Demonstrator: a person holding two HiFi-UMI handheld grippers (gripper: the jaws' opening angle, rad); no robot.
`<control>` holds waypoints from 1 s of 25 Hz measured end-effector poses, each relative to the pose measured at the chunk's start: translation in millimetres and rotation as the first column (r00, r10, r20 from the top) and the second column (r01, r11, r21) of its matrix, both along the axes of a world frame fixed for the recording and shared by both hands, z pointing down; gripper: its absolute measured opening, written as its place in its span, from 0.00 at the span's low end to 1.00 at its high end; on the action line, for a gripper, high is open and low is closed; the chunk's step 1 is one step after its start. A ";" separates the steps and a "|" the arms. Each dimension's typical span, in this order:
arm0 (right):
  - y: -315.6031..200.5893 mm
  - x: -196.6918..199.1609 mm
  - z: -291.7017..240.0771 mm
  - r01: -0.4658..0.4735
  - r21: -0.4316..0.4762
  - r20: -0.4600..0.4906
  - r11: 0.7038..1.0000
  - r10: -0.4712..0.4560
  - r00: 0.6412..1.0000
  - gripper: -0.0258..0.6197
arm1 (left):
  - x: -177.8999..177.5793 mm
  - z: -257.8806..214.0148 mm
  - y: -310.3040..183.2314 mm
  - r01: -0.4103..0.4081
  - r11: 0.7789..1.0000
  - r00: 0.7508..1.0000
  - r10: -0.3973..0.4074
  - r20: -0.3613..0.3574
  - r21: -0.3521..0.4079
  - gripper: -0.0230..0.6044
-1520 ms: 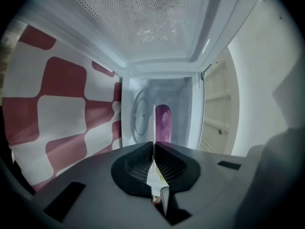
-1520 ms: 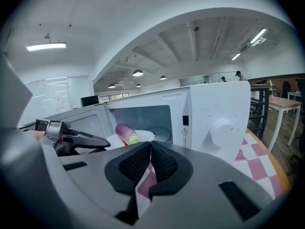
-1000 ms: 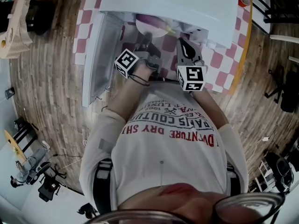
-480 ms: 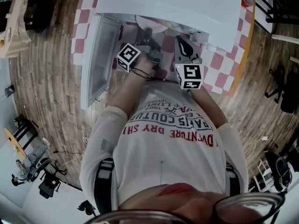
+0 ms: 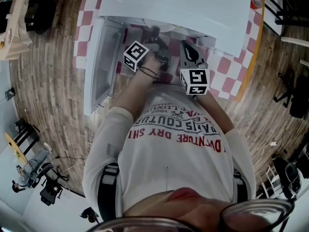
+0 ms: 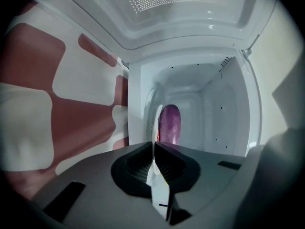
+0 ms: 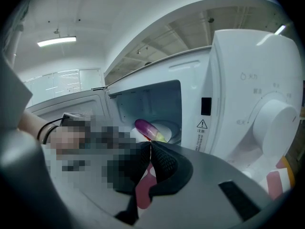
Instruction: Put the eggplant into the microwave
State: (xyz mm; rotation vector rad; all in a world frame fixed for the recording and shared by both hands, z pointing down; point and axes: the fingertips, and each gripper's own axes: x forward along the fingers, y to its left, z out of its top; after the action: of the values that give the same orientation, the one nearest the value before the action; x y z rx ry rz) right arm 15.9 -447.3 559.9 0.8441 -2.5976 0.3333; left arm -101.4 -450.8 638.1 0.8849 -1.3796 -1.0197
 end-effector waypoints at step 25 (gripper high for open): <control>-2.5 2.6 -9.7 -0.027 0.037 0.007 0.999 0.027 1.000 0.08 | 7.9 -2.7 3.3 -0.119 0.993 0.989 0.118 0.090 0.002 0.32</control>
State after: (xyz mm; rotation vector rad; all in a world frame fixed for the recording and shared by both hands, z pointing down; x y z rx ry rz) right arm 18.5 -449.8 550.2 0.8923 -2.6077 0.2970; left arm -93.5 -447.4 635.5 1.0164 -1.3818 -0.9043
